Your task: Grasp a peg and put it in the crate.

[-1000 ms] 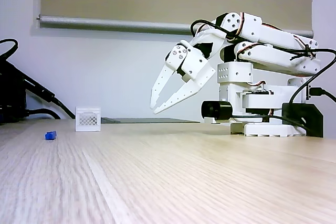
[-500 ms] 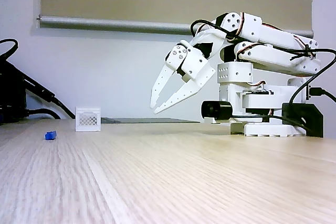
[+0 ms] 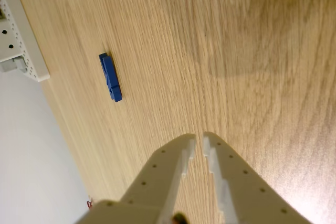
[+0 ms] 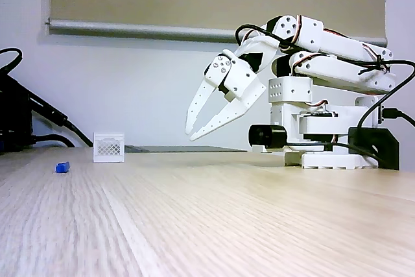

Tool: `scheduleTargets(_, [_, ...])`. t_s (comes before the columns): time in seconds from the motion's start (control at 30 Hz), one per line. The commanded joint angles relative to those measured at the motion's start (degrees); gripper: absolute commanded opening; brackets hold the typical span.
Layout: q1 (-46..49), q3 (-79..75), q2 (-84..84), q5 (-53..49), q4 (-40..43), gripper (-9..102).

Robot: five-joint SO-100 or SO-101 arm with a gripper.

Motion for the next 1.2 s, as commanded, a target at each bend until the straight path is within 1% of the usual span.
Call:
scheduleTargets(0.0, [0.35, -3.52, 0.97, -0.26, -0.70, -1])
scheduleTargets(0.43, [0.35, -3.60, 0.97, -0.26, -0.70, -1])
scheduleTargets(0.63, [0.26, -6.24, -4.83, -0.26, -0.79, 0])
scheduleTargets(0.73, [0.26, -11.07, -12.74, -0.35, -0.79, 0])
scheduleTargets(0.87, [0.26, -21.09, -28.56, -0.35, -0.79, 0])
scheduleTargets(1.17, [0.26, -54.67, -67.50, -0.35, -0.88, 0])
